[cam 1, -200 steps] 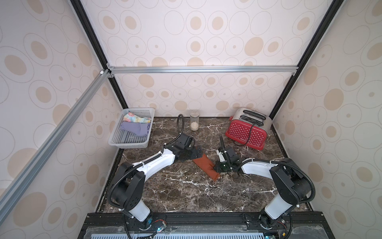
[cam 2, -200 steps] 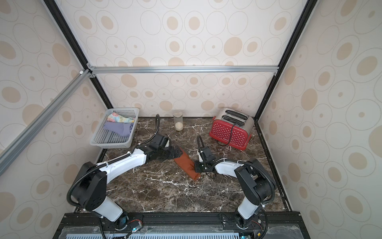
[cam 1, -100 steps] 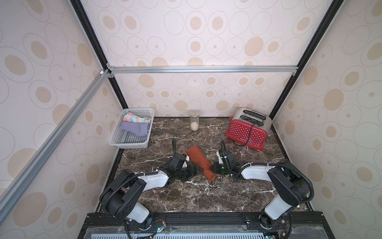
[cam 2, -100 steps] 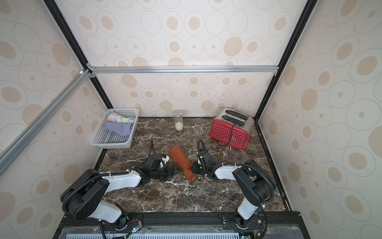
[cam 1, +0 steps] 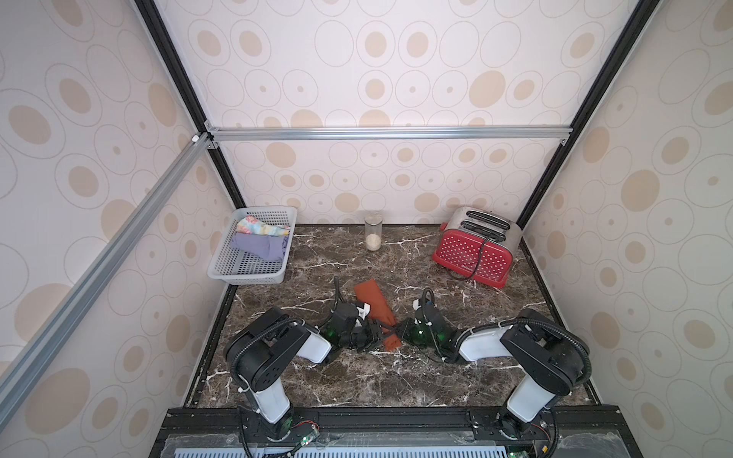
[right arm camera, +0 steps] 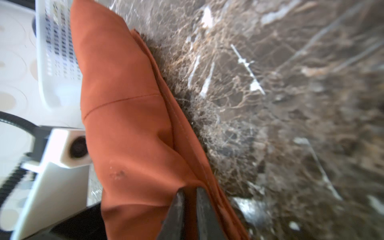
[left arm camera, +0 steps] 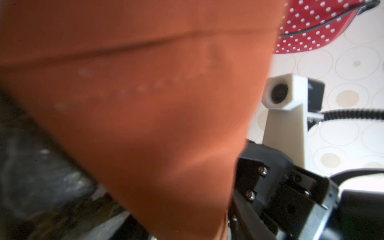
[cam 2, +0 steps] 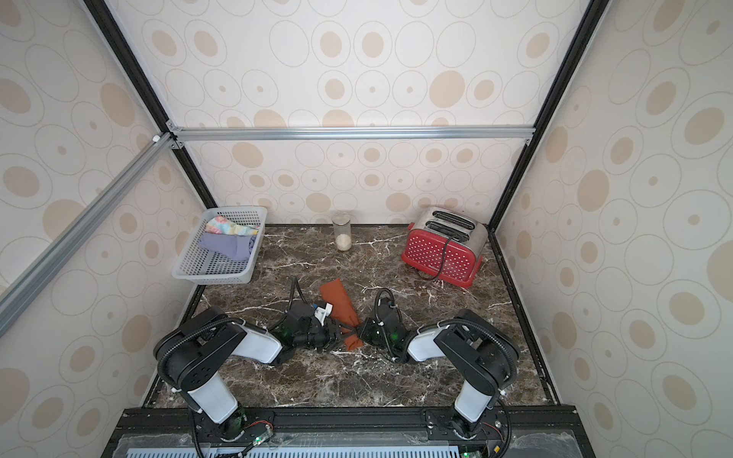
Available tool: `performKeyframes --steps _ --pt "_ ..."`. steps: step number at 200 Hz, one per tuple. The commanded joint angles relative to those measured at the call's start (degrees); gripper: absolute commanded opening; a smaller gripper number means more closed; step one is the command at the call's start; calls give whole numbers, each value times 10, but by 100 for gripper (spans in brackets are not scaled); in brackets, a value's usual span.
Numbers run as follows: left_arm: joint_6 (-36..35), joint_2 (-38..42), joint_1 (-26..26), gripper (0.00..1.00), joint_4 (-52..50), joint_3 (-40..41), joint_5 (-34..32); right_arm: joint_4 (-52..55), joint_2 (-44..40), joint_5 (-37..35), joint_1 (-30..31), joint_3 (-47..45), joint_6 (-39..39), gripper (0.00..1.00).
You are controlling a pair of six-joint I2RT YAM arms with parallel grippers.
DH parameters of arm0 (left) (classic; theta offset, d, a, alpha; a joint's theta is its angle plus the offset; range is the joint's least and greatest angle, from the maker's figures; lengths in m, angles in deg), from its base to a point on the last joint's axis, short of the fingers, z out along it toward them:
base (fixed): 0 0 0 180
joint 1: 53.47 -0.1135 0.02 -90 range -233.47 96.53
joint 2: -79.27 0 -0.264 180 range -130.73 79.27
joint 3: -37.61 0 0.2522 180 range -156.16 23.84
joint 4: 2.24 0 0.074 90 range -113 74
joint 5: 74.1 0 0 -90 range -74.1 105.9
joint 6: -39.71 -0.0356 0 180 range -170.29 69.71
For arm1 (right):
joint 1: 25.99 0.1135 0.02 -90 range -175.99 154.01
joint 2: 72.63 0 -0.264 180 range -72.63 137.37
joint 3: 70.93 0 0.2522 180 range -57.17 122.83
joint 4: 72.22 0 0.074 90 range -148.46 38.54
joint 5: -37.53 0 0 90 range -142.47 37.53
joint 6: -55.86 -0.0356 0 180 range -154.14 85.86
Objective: Roll up the skirts
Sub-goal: Pick up the skirt from the center of the board.
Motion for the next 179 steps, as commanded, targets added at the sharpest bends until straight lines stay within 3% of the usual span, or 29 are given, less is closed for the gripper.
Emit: performKeyframes --steps 1,33,68,105,138,179 --pt "-21 -25 -11 35 -72 -4 -41 65 35 10 32 -32 -76 15" --pt "-89 -24 -48 0 -173 -46 -65 58 47 11 40 -27 -78 15" --pt "-156 -22 -66 0 -337 -142 -107 54 47 24 29 -32 -57 18" --pt "-212 -4 -81 0 -523 -247 -192 22 -30 33 -2 -81 -31 35" --pt "-214 -22 -135 0 -584 -321 -188 66 -142 28 -17 -99 17 42" --pt "-234 -60 -185 0 -692 -461 -181 127 -242 1 -28 -129 36 43"
